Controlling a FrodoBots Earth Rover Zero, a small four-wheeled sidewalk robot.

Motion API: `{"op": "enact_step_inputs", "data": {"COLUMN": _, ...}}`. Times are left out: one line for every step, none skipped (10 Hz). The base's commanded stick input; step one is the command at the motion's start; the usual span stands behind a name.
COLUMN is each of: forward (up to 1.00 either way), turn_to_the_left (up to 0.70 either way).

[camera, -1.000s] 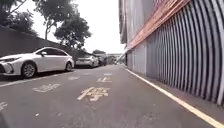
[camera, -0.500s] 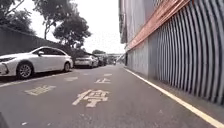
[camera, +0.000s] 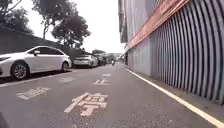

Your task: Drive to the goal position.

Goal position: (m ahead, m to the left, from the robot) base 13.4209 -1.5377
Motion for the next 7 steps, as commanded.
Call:
{"op": "enact_step_inputs", "data": {"forward": 0.45, "turn_to_the_left": 0.0}}
{"op": "enact_step_inputs", "data": {"forward": 0.45, "turn_to_the_left": 0.0}}
{"op": "enact_step_inputs", "data": {"forward": 0.45, "turn_to_the_left": 0.0}}
{"op": "enact_step_inputs", "data": {"forward": 0.45, "turn_to_the_left": 0.0}}
{"op": "enact_step_inputs", "data": {"forward": 0.45, "turn_to_the_left": 0.0}}
{"op": "enact_step_inputs", "data": {"forward": 0.45, "turn_to_the_left": 0.0}}
{"op": "enact_step_inputs", "data": {"forward": 0.45, "turn_to_the_left": 0.0}}
